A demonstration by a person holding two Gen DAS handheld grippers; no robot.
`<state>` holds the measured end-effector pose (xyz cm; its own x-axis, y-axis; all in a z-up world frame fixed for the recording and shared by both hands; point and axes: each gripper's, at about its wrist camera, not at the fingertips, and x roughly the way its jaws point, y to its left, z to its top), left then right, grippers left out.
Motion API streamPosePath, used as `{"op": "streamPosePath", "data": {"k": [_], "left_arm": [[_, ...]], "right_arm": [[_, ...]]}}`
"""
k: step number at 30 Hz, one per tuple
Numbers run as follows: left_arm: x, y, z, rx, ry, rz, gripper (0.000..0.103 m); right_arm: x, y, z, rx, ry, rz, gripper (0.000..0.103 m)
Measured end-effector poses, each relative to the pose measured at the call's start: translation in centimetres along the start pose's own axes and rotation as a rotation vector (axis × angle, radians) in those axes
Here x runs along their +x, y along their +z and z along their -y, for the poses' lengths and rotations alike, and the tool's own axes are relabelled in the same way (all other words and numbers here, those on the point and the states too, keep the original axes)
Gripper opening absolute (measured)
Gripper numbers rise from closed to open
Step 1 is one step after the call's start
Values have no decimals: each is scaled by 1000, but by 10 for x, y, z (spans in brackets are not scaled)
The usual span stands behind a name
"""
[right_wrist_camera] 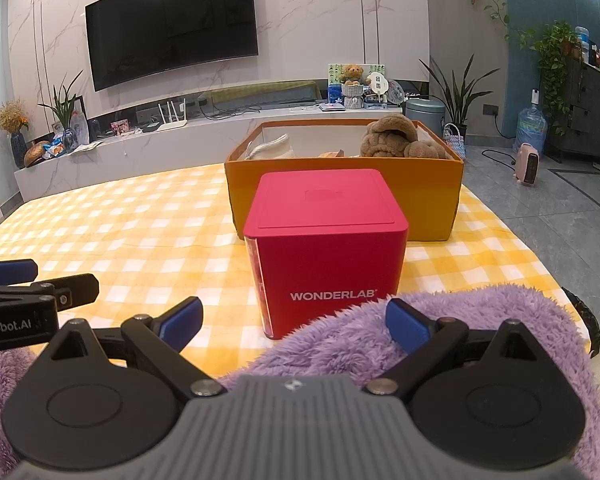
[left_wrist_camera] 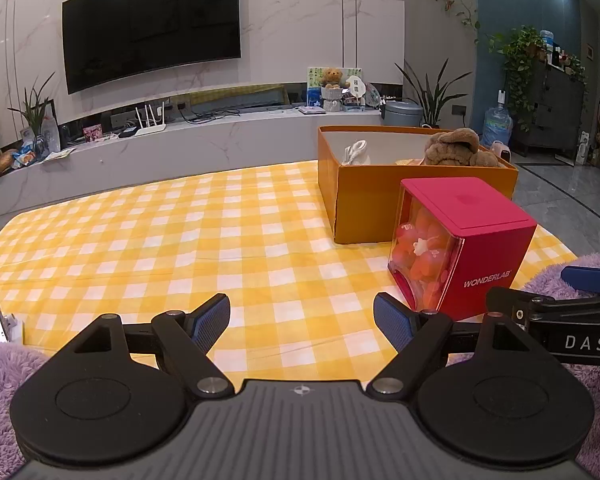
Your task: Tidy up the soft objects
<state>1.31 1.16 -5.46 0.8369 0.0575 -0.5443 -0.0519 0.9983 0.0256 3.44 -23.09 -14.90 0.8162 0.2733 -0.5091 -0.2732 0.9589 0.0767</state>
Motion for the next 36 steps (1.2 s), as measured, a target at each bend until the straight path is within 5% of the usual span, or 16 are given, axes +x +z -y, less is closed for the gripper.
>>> {"op": "streamPosePath", "data": {"k": [36], "left_arm": [[-4,-1,2,-12,12,-2,96]], "right_arm": [[0,0,-1,0,0,-1,96]]}}
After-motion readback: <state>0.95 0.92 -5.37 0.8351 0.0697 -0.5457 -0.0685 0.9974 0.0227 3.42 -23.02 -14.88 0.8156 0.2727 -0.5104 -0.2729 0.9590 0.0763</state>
